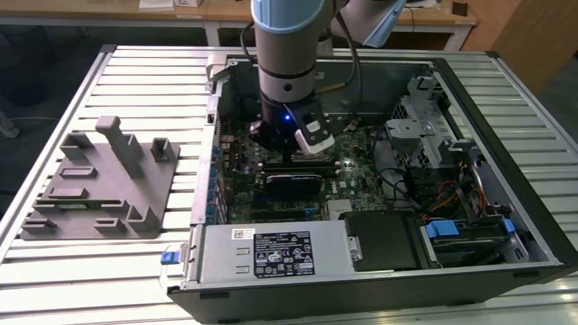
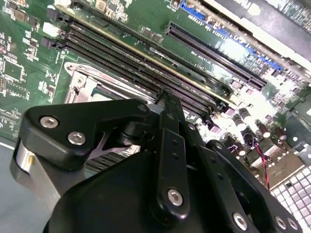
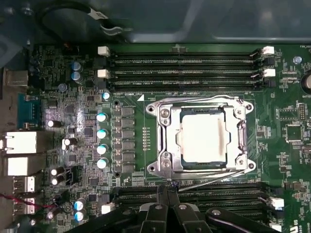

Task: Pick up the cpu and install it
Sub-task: 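Install the second cpu locking lever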

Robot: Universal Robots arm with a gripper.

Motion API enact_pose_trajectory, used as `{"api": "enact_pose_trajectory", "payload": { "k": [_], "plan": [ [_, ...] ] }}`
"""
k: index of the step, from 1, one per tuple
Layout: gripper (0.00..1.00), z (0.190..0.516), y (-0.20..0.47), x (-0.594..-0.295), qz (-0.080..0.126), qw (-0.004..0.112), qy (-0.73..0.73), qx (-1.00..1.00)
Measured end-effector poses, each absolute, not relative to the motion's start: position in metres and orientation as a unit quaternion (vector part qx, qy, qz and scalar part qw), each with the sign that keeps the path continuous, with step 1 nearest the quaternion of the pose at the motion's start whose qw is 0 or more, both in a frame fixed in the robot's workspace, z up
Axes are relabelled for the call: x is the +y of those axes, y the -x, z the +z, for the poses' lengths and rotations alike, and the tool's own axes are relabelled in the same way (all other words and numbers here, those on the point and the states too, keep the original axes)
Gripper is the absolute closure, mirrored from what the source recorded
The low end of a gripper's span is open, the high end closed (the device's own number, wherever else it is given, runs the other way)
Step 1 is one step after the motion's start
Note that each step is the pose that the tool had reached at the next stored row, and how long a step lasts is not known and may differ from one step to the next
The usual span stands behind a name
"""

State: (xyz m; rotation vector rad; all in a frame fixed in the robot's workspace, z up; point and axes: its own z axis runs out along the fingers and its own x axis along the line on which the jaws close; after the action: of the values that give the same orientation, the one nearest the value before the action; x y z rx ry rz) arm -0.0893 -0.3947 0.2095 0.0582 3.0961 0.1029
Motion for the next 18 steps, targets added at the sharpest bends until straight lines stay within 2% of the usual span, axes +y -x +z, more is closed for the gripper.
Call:
{"api": "enact_pose_trajectory", "payload": {
  "k": [6, 18],
  "plan": [
    [0.89, 0.206, 0.091, -0.399, 0.058, 0.021, -0.019, 0.998],
    [0.89, 0.201, 0.093, -0.411, 0.095, 0.020, -0.018, 0.995]
  ]
}}
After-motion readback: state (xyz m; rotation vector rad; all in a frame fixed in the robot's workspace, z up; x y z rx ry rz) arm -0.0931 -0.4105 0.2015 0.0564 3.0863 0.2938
